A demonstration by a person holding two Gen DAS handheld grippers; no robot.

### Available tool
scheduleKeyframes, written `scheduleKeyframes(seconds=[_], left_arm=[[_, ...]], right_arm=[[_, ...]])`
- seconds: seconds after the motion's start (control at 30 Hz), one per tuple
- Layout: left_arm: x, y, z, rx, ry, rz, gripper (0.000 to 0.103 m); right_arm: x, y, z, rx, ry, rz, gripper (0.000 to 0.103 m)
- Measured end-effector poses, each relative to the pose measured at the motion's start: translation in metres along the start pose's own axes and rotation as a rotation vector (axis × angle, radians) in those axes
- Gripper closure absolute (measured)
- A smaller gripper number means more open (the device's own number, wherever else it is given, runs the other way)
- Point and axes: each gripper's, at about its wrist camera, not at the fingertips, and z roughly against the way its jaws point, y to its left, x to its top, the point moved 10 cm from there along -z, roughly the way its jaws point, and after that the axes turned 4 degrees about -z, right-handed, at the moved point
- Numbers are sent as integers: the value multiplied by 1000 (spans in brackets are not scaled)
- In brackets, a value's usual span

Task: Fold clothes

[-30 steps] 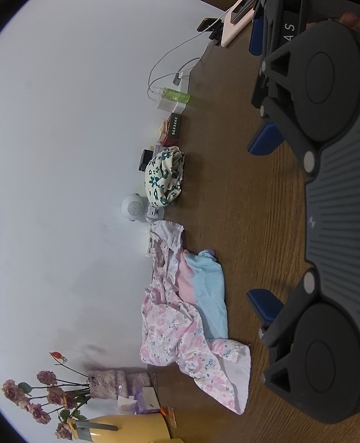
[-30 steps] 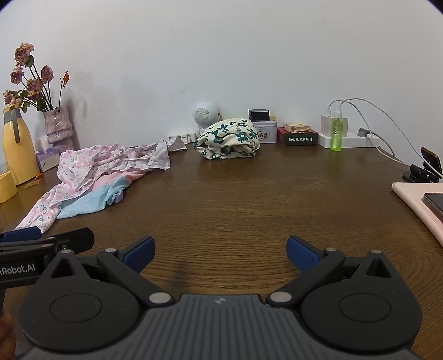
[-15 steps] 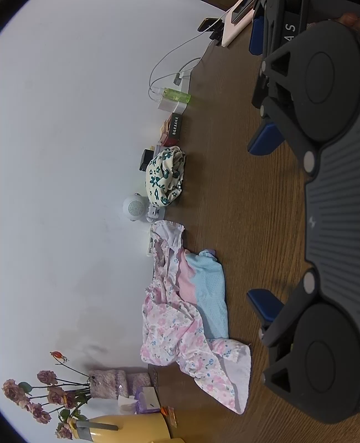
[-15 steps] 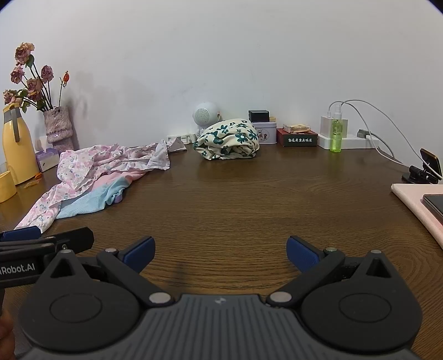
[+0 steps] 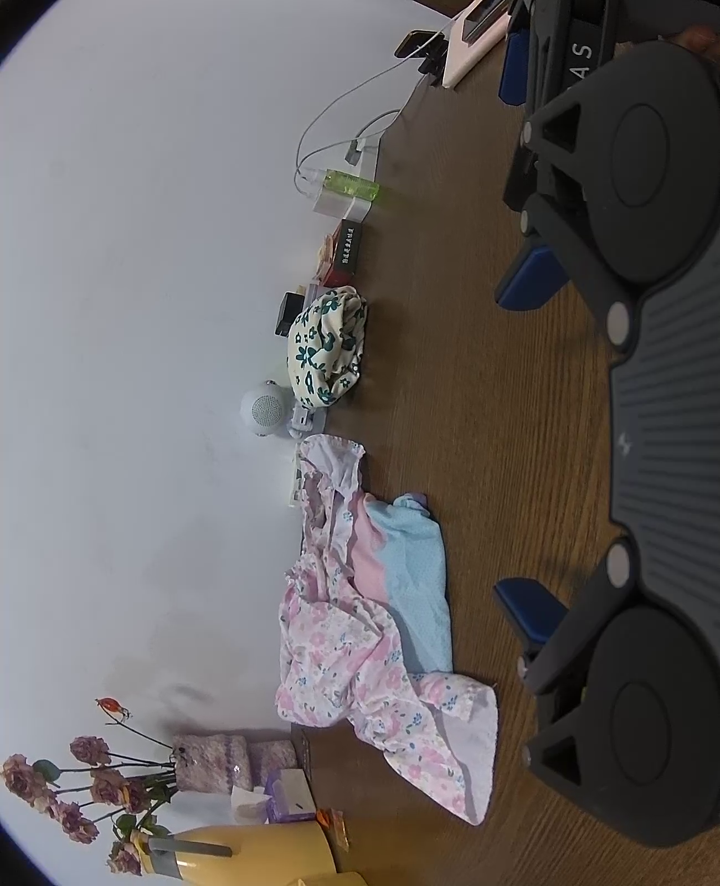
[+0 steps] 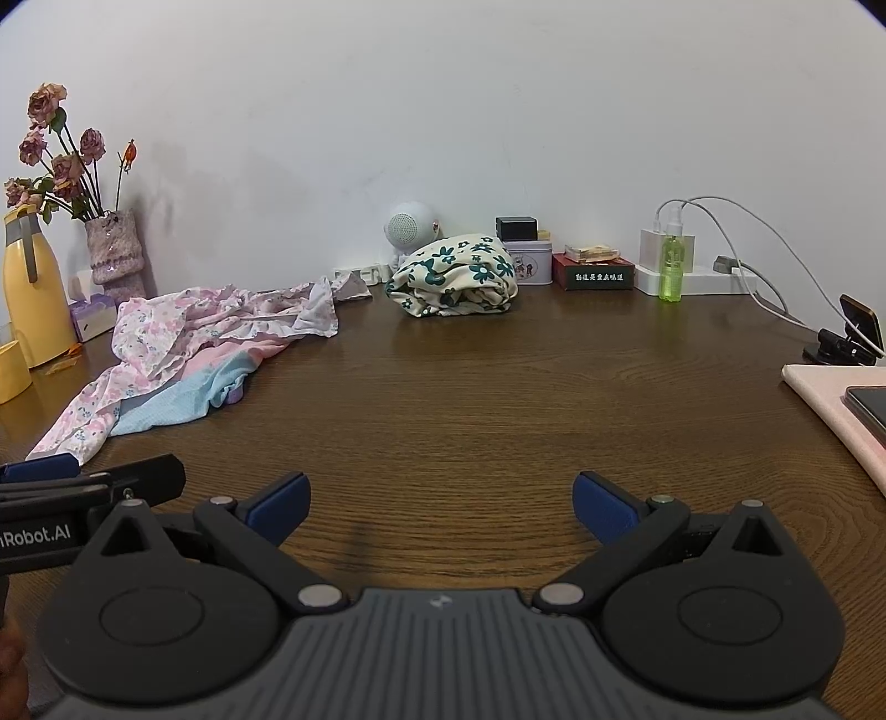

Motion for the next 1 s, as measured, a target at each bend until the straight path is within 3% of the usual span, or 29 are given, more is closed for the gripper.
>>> scheduleKeyframes(seconds=[1.0], left_arm=[[0,1,4,7,-9,11,0]], right_arm=[[0,3,0,6,7,5,0]])
